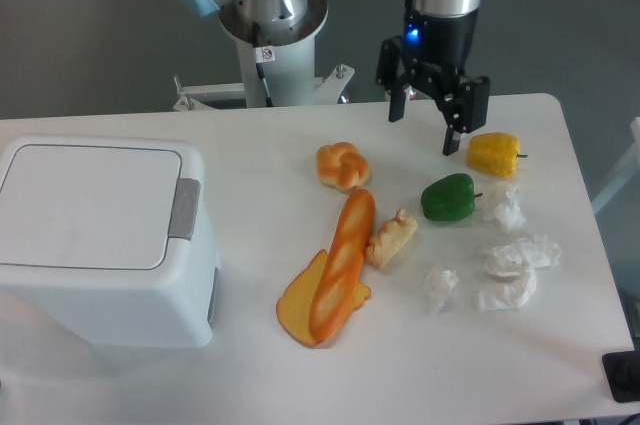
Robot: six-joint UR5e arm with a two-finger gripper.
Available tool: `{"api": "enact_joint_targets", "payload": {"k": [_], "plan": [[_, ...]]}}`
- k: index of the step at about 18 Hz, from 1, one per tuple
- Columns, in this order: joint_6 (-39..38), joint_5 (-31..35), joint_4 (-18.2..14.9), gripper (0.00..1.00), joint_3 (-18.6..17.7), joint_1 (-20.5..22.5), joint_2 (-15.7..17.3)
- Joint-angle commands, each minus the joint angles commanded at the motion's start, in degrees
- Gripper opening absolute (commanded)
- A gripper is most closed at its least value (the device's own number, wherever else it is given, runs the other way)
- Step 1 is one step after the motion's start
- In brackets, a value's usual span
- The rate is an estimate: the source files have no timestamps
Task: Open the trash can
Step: 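Move the open gripper over the bread roll toward the trash can lid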
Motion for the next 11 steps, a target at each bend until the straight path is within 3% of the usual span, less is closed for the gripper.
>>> {"api": "enact_joint_targets", "payload": {"k": [11], "plan": [[-28.13,-0.17,1.50,1.00,4.92,-7.91,-3.51]]}}
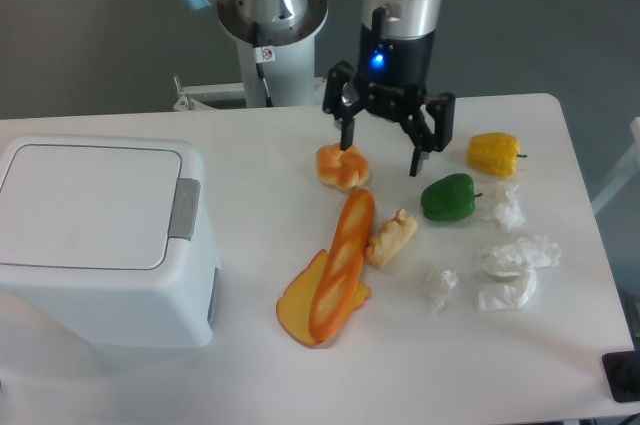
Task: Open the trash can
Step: 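Move the open gripper over the bread roll toward the trash can lid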
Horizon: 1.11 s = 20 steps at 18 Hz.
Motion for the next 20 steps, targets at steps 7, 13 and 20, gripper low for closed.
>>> {"api": "enact_joint_targets", "payload": {"k": [7,13,20], "plan": [[-15.21,-8.69,0.09,1.00,1.41,-1.68,-0.88],[-26.37,-12.66,0.09,1.00,1.41,-4.13,-2.11],[-30.95,-16.08,0.09,1.00,2.03,-5.81,-3.87]]}}
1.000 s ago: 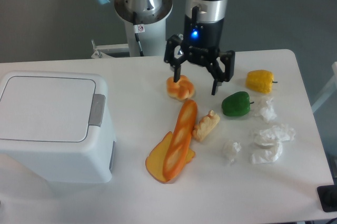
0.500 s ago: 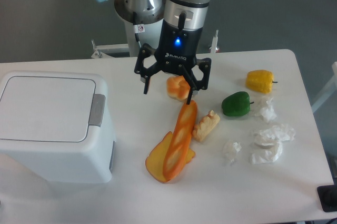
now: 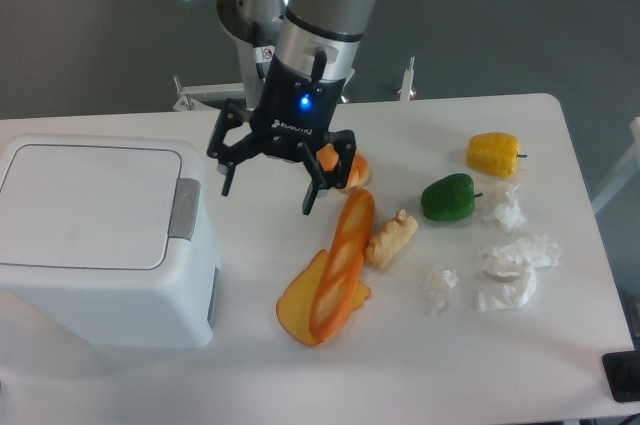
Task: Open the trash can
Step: 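Move the open gripper over the bread roll toward the trash can lid, then lower the gripper finger onto the lid's grey button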
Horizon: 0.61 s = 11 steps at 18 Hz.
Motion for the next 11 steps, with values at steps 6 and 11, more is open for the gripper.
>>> {"api": "enact_joint_targets", "payload": {"k": [6,11], "plan": [[-4.49,-1.15,0.00,1.00,0.00,0.00,-0.70],[-4.49,-1.24,0.00,1.00,-0.09,-0.26,-1.14]]}}
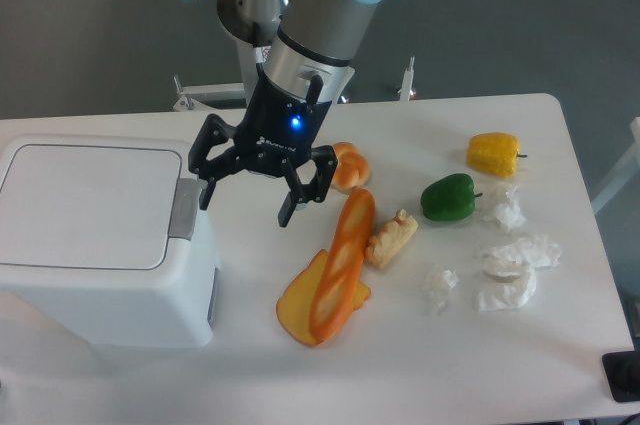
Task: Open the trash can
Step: 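Lower the gripper finger onto the lid's grey button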
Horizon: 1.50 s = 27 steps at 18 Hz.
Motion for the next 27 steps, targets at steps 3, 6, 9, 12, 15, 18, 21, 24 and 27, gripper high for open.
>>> {"api": "enact_joint_targets", "payload": {"k": [3,6,9,12,15,18,21,24,27], "plan": [[0.00,-0.35,0.00,1.00,-0.09,-0.26,-0.26],[0.00,-0.44,0.00,1.00,-0.09,-0.44,-0.79],[0.00,-0.44,0.00,1.00,-0.09,-0.88,-0.88],[0.00,-0.44,0.00,1.00,-0.18,-0.97,-1.06],[0.00,-0.44,0.00,1.00,-0.44,-1.05,-1.14],[0.09,-0.44,0.00,1.00,-0.44,-1.06,-1.14],[0.09,-0.44,0.00,1.00,-0.53,-1.06,-1.23],[0.09,-0.44,0.00,1.00,-0.70,-1.06,-1.41],[0.18,-0.35,0.00,1.00,-0.70,-1.67,-1.58]]}}
